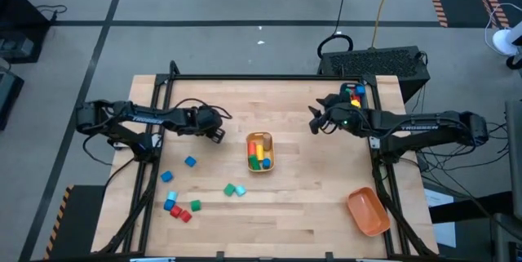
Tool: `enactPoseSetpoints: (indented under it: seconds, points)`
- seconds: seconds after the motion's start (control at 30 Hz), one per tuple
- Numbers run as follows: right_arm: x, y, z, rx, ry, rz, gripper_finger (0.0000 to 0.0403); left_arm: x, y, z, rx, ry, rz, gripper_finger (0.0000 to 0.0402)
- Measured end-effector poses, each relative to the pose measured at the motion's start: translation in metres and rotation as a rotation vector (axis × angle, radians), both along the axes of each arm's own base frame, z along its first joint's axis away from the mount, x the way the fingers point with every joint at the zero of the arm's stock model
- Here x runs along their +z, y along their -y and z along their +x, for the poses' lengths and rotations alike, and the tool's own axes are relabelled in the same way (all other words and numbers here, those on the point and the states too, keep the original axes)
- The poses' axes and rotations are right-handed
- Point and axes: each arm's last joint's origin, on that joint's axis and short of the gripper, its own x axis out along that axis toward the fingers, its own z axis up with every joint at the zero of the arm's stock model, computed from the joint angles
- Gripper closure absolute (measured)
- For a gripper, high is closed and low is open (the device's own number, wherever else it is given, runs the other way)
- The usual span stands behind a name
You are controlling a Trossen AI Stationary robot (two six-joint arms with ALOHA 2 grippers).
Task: Sort blocks by size
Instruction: Put the red square block into the blue bin
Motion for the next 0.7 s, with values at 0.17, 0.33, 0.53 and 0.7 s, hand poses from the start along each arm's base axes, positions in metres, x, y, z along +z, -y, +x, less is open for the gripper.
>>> enactPoseSetpoints:
  seconds: [0.17,0.33,0.53,0.7]
  points:
    - [-0.006,-0.008,0.015,0.109,-0.069,-0.099,0.0227,0.001,-0.001,0.002,-0.012,0.017,0.027,0.0263]
    - [-0.011,-0.018,0.040,0.273,-0.036,-0.187,0.0227,0.005,-0.002,0.008,-0.022,0.081,0.049,0.0263]
    - [-0.021,-0.030,0.066,0.477,0.056,-0.261,0.0227,0.013,0.004,0.018,-0.102,0.185,0.071,0.0263]
    - [-0.034,-0.037,0.078,0.607,0.022,-0.321,0.0227,0.026,0.010,0.025,-0.161,0.299,0.095,0.0263]
